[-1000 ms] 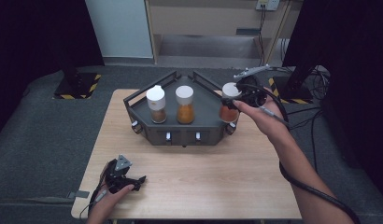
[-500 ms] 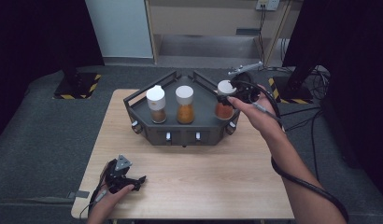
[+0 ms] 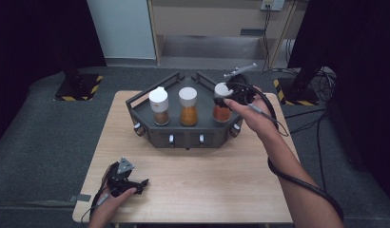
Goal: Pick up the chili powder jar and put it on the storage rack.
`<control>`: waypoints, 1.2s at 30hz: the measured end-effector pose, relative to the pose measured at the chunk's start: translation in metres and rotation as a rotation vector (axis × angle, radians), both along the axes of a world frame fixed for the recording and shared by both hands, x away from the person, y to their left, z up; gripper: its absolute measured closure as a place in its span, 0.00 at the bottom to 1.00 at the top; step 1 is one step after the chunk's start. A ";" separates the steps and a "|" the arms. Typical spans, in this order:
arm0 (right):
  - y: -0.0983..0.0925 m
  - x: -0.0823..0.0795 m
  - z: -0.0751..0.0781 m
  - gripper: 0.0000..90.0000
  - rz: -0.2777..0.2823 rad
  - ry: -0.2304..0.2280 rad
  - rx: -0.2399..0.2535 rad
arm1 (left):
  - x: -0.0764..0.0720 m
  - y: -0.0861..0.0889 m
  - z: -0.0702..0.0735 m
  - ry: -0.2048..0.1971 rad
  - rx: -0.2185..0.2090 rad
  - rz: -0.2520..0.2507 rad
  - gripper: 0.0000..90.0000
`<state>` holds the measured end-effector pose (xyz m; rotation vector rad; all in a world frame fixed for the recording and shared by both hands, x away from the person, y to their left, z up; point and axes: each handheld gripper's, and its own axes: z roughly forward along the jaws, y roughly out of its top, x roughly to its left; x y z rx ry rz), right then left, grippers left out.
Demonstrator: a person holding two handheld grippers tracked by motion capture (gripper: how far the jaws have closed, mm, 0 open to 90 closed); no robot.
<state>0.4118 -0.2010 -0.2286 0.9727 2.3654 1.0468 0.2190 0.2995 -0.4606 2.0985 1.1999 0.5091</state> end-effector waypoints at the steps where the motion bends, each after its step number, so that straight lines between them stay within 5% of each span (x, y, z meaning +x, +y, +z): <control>1: 0.002 0.001 0.000 0.38 0.002 0.000 -0.001 | 0.000 0.000 0.000 0.000 0.000 0.000 0.00; 36: 0.016 0.016 -0.019 0.38 -0.004 0.033 0.014 | 0.000 0.000 0.000 0.000 0.000 0.000 0.00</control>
